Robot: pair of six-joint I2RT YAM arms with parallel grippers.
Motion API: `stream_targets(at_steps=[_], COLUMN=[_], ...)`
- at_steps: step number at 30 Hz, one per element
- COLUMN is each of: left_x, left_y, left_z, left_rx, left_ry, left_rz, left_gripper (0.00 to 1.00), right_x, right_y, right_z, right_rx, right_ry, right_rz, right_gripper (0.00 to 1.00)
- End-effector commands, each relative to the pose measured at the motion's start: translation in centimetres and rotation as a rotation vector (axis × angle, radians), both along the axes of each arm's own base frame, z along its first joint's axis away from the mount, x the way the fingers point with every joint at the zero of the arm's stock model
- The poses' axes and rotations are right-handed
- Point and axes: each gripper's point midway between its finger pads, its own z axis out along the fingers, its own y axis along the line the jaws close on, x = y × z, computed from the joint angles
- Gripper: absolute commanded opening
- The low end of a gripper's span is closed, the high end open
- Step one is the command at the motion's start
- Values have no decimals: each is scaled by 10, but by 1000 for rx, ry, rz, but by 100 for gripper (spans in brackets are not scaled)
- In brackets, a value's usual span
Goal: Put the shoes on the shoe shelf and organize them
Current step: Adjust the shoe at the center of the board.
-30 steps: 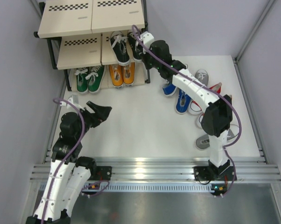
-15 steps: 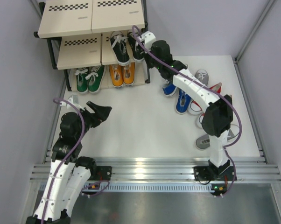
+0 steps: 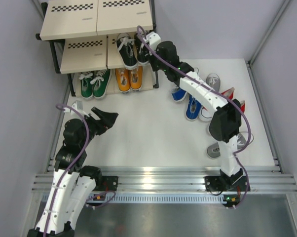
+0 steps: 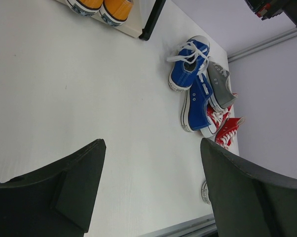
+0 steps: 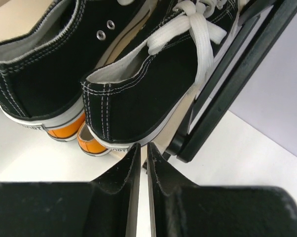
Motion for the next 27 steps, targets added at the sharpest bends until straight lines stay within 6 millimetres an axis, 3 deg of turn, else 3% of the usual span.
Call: stream_targets(at_steps=[1, 5, 11, 12, 13, 15, 17, 18, 20, 21, 22, 23, 24, 25, 26, 27], left_x=[-2, -2, 6, 12, 17, 30, 45, 59, 77, 94, 103, 115, 131, 141, 151, 167], left_y=[-3, -3, -2, -3, -3, -5, -7, -9, -9, -11, -12, -9, -9, -8, -3, -4], left_z=[9, 10, 20, 26, 31, 38, 51, 54, 65, 71, 75, 84, 81, 98, 105, 106], left_rx=[-11, -9, 4, 6, 5, -1, -12, -9, -10, -3, 3, 9, 24, 28, 43, 49], left_ry=[-33, -35, -68, -89, -105, -114, -145, -132, -140, -134, -139, -165, -154, -192, -217, -234], left_rz=[-16, -15, -8, -9, -8, -7, 2, 7, 24, 31, 34, 60, 72, 84, 119, 122], left_gripper=[83, 83, 84, 84, 84, 84, 81, 80, 71, 66, 56, 52, 48, 39, 28, 24], right_x=[-5, -9, -27, -34, -37, -52, -65, -73, -95, -98, -107, -116, -118, -121, -119, -125], right_y=[26, 30, 12, 6, 1, -7, -10, -21, -20, -33, -38, -40, -56, -64, -76, -85], right_z=[32, 33, 52, 72, 66, 85, 81, 87, 80, 85, 71, 71, 65, 61, 61, 65], right_rx=[69, 70, 71, 90, 72, 86, 76, 59, 49, 44, 37, 55, 65, 71, 79, 97], right_ry=[-62, -60, -94, -130, -122, -141, -122, -122, -80, -81, -28, -12, 12, 29, 38, 41], right_rz=[56, 65, 70, 77, 78, 126, 194, 220, 366, 390, 428, 484, 471, 478, 469, 464], right_gripper=[11, 11, 15, 16, 18, 20, 22, 23, 23, 23, 25, 25, 25, 25, 25, 24])
